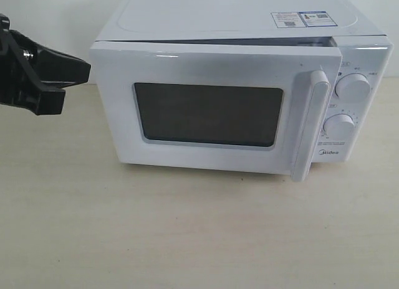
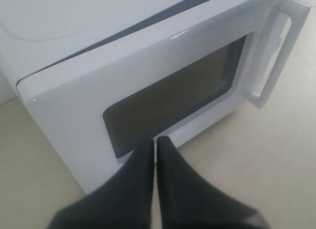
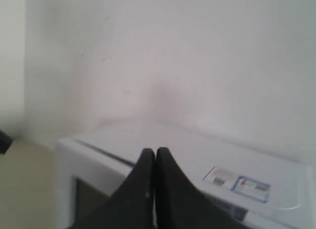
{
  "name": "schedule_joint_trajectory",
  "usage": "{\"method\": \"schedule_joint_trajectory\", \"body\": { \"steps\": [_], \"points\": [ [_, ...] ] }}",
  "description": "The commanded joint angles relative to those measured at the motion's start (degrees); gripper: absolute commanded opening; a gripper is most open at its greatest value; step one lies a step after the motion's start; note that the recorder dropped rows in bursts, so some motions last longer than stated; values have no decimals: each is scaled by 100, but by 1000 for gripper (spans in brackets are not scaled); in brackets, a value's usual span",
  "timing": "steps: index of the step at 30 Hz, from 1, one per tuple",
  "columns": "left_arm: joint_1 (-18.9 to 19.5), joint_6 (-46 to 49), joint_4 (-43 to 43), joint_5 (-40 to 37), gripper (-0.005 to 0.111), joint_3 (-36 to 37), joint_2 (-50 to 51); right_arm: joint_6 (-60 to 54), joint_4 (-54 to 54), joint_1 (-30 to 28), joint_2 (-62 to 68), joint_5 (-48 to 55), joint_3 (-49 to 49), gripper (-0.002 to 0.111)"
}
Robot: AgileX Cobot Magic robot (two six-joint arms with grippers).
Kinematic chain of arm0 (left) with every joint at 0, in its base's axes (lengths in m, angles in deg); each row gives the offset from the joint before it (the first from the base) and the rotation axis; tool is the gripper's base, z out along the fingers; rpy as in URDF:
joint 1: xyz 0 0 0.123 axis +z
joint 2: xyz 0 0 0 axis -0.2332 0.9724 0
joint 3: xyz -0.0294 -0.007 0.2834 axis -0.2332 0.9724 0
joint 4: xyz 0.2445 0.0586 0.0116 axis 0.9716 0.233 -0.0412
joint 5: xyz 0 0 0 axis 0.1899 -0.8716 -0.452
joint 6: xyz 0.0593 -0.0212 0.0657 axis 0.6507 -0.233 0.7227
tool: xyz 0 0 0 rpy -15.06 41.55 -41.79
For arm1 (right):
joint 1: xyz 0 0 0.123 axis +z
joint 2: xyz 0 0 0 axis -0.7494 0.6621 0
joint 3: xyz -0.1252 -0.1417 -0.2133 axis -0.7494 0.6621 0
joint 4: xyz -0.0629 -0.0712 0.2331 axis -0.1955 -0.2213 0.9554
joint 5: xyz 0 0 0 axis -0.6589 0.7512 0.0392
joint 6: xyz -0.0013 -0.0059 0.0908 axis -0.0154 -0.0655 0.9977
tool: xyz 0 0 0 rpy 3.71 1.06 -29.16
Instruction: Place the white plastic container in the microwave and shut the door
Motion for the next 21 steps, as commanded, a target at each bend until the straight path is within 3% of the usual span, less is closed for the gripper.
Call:
{"method": "schedule_joint_trajectory", "body": {
  "steps": [1, 5, 9, 12, 13, 15, 21],
  "points": [
    [20, -48, -45, -98, 4, 28, 5, 1013, -803, 255, 1061, -21, -192, 0],
    [20, -48, -45, -126, 4, 28, 5, 896, -803, 564, 1944, -366, -220, 0],
    [20, -48, -45, -128, 4, 28, 5, 898, -653, 1208, 2523, -84, -220, 0],
    [20, -48, -25, -154, 4, 28, 5, 65, 487, 2231, 2722, 1113, -220, 0],
    [20, -48, -25, -168, 4, 28, 5, -599, 1480, 2566, 2784, 1743, -284, 0],
    [20, -48, -25, -181, 4, 28, 5, -1207, 2249, 2681, 2951, 1846, -361, 0],
    [20, -48, -25, -230, 4, 28, 5, -1467, 2342, 2669, 4083, 1579, -1190, 0]
  ]
}}
